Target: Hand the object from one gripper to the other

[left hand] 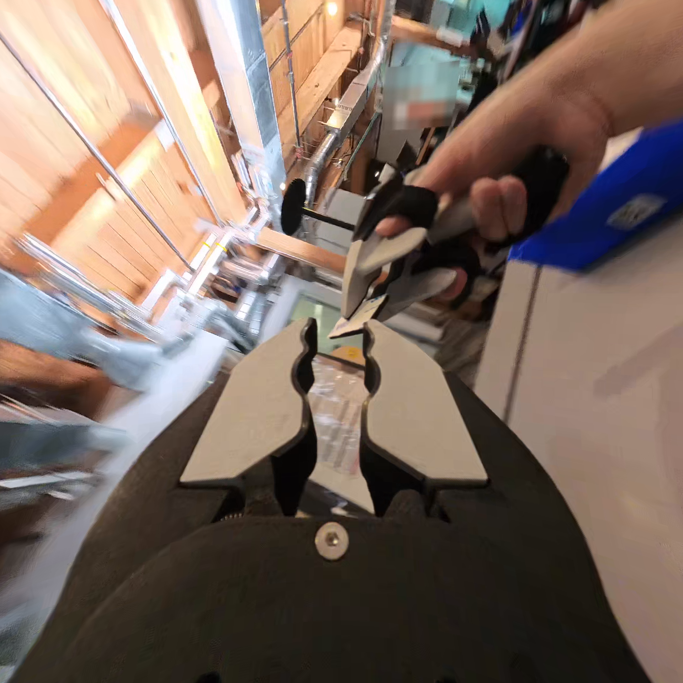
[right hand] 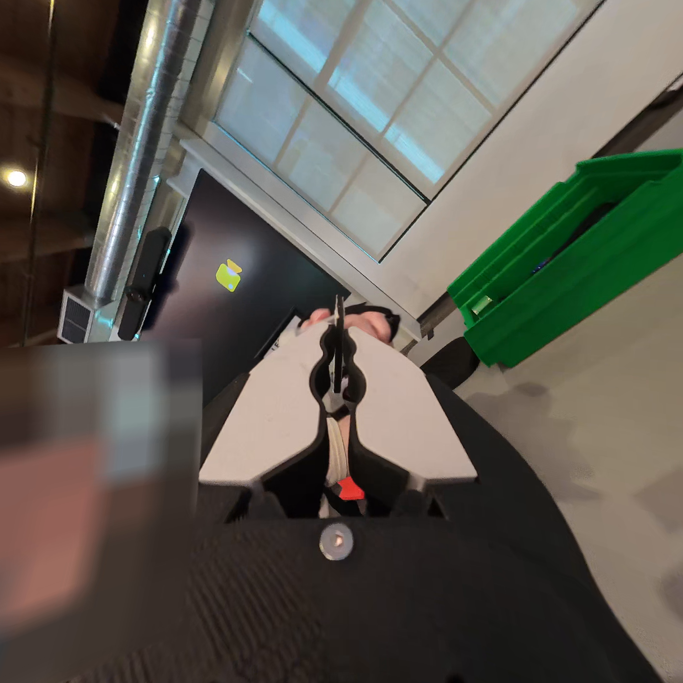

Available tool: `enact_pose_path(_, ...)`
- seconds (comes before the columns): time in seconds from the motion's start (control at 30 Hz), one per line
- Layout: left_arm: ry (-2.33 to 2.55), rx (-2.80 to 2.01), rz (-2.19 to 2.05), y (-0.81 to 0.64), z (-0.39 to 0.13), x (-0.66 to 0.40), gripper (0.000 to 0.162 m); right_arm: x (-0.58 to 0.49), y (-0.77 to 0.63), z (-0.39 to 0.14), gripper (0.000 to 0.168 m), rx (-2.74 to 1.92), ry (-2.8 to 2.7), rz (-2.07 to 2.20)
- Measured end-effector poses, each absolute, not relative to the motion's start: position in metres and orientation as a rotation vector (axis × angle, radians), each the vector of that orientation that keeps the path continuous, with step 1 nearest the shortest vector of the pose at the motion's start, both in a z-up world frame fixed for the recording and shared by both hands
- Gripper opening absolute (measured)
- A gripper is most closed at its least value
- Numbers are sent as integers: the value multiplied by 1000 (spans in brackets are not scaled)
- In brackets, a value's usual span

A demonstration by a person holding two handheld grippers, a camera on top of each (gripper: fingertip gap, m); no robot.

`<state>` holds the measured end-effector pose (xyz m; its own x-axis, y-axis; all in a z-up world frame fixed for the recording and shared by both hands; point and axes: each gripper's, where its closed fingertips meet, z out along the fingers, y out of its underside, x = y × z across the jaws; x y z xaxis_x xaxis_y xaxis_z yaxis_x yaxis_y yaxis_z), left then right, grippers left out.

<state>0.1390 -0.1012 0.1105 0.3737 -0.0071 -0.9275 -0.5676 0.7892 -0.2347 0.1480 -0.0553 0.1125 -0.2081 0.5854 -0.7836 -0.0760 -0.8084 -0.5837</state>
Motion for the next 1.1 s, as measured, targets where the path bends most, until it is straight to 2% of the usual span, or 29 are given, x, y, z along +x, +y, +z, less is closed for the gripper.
enact_pose_path(0.1, 1164, -468, 673, -91, 95, 150, 19, 143, -51, 101, 4, -1712, -555, 2081)
enact_pose_path(0.33, 1204, -498, 706, -76, 80, 152, 20, 126, -62, 84, 2, -1844, -624, 2080)
enact_pose_path(0.43, 1242, -493, 708, -75, 75, 151, 6, 122, -67, 82, 3, -1856, -654, 2093)
enact_pose_path(0.53, 1233, -534, 641, -77, 78, 150, 3, 121, -66, 77, 11, -1856, -706, 2021)
enact_pose_path(0.63, 1121, -628, 434, -85, 100, 145, 3, 127, -65, 88, 39, -1747, -770, 1970)
enact_pose_path(0.73, 991, -803, 113, -90, 123, 137, 3, 139, -66, 111, 42, -1518, -836, 1904)
enact_pose_path(0.83, 885, -987, -309, -93, 137, 130, 3, 147, -68, 128, 44, -1243, -941, 1624)
enact_pose_path(0.97, 812, -1178, -852, -97, 141, 125, 3, 143, -83, 129, 47, -993, -1095, 1228)
enact_pose_path(1.1, 773, -1227, -1127, -98, 141, 123, 3, 133, -90, 119, 45, -992, -1167, 1148)
